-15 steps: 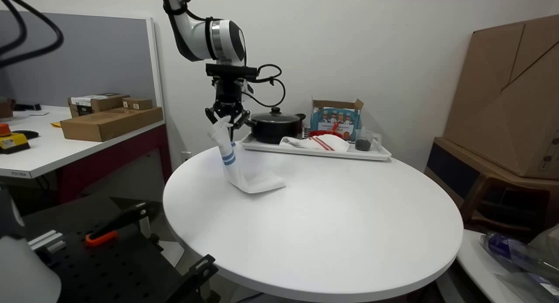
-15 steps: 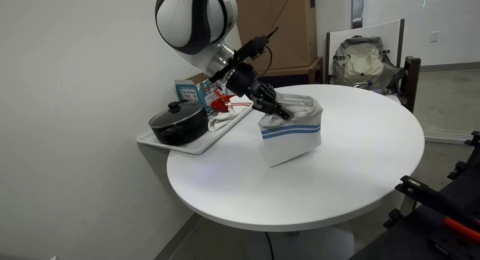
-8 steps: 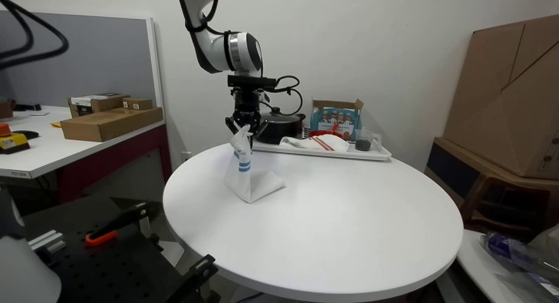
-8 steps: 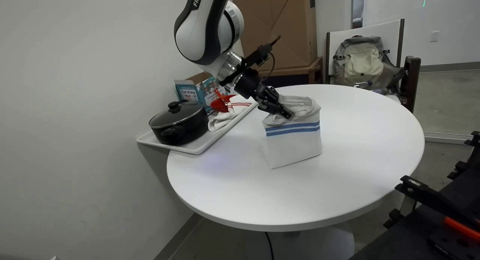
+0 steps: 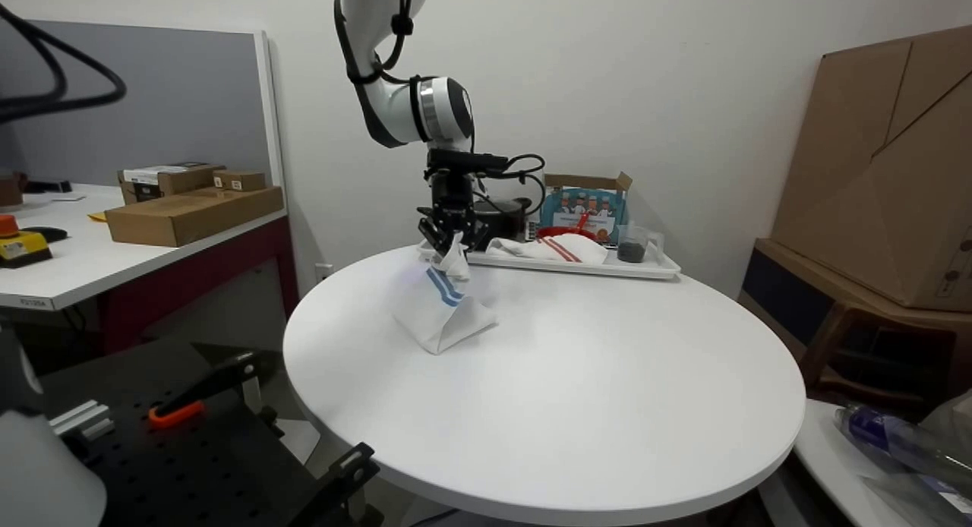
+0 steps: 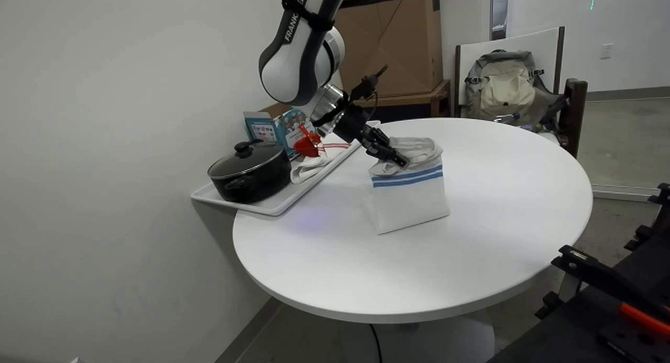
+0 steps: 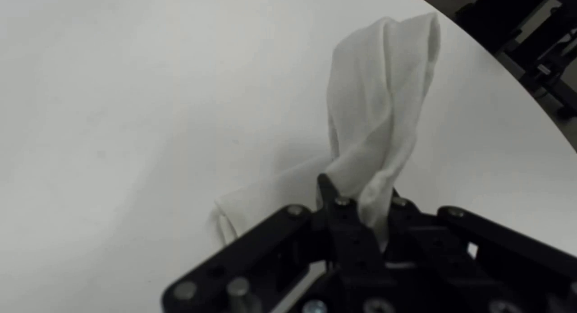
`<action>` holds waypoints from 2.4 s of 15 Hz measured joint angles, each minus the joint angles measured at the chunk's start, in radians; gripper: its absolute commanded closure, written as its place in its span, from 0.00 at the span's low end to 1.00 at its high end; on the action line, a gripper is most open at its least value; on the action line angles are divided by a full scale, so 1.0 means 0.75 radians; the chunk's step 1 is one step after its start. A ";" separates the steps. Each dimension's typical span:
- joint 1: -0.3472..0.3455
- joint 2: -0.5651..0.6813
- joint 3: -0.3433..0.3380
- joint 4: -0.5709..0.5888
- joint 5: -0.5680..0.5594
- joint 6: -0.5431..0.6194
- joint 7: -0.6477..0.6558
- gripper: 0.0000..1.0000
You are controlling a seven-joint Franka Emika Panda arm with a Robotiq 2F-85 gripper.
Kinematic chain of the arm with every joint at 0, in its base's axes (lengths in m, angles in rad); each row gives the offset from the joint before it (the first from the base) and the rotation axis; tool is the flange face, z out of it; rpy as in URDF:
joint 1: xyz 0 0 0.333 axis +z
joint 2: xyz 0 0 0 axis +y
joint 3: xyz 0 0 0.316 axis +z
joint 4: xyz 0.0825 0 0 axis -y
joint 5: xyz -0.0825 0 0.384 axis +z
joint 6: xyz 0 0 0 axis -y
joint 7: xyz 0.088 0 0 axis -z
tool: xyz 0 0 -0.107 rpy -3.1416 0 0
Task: Fold the white and blue towel from right to left and then bottom to top
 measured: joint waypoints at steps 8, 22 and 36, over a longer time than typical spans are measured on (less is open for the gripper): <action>0.050 0.081 0.000 0.055 -0.188 0.001 -0.179 0.39; 0.053 0.019 0.003 0.039 -0.232 0.438 0.037 0.00; 0.010 0.010 -0.024 0.066 0.072 0.316 0.200 0.00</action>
